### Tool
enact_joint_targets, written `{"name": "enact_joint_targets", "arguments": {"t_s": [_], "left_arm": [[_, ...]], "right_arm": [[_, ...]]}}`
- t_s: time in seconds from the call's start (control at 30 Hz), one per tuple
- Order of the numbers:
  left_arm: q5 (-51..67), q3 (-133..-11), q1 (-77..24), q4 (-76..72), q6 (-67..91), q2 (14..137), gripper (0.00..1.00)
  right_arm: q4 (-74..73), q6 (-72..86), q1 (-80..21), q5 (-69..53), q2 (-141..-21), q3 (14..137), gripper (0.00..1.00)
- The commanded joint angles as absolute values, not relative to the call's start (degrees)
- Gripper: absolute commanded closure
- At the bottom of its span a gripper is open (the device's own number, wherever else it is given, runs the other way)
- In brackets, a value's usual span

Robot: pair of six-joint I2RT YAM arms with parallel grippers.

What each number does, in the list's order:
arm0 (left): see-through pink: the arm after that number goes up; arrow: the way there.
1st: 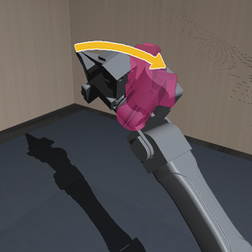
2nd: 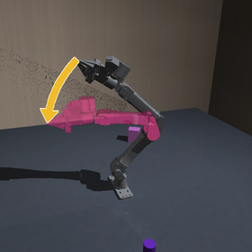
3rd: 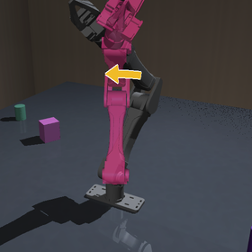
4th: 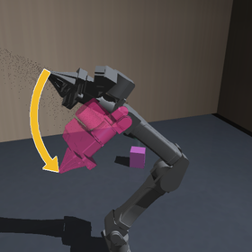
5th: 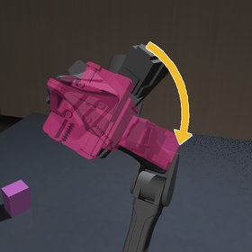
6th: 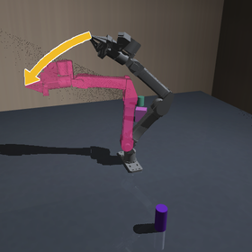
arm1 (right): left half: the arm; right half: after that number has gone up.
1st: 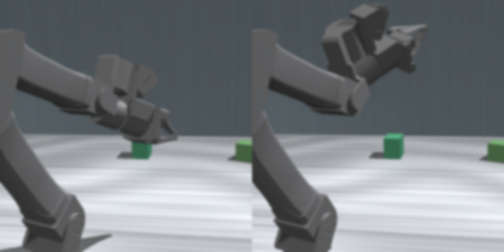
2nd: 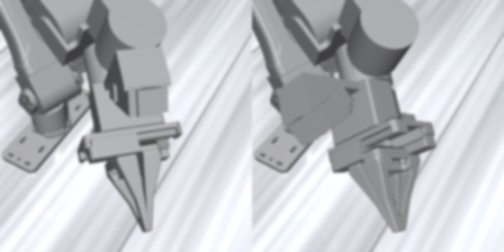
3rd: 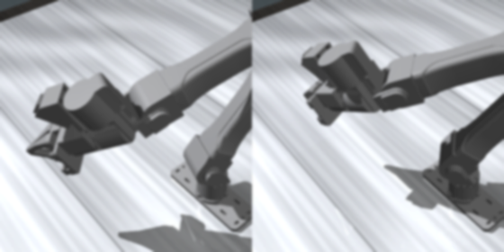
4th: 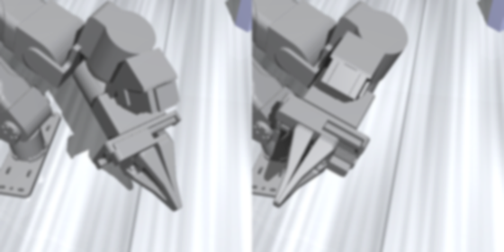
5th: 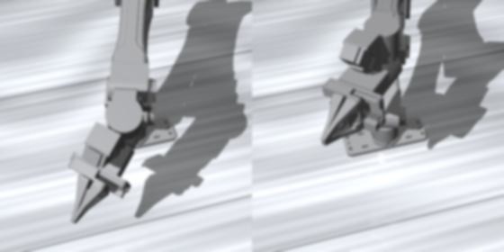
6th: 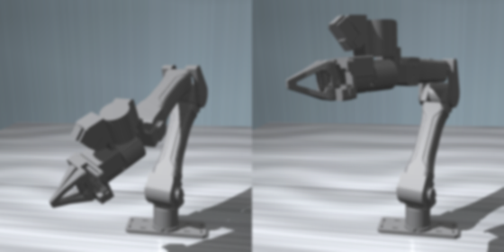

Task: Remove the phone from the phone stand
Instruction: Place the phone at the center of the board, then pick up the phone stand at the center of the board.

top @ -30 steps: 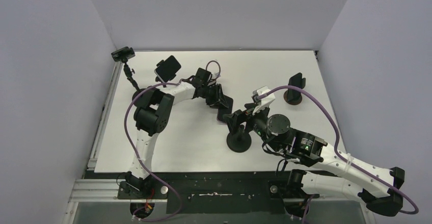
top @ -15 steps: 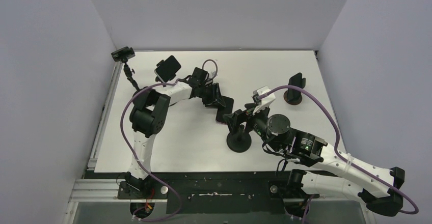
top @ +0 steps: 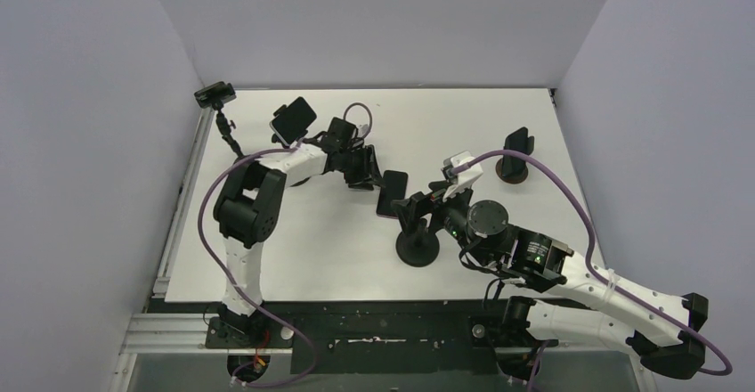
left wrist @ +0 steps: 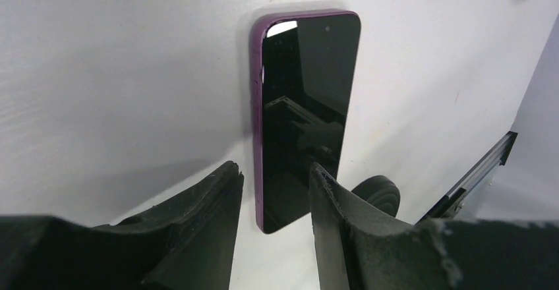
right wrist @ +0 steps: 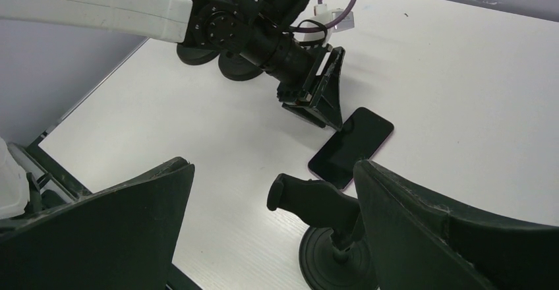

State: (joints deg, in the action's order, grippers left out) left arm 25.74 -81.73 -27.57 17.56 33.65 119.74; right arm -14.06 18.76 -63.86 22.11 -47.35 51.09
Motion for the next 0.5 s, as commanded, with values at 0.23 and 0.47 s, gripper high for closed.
{"name": "enact_joint_targets", "arguments": {"t_s": [0.23,0.47], "left_arm": [[21.5,-76.1,-28.2,16.7,32.7,99.0,0.59],[12.5,-65.1,-30.6,12.0,26.6,83.8,0.59]], "right_arm": [[-19.9,20.3,-64.3,25.7,-42.2,48.8,0.03],[-22.5,23.8,-64.2,27.0,-37.8,44.4,0.06]]}}
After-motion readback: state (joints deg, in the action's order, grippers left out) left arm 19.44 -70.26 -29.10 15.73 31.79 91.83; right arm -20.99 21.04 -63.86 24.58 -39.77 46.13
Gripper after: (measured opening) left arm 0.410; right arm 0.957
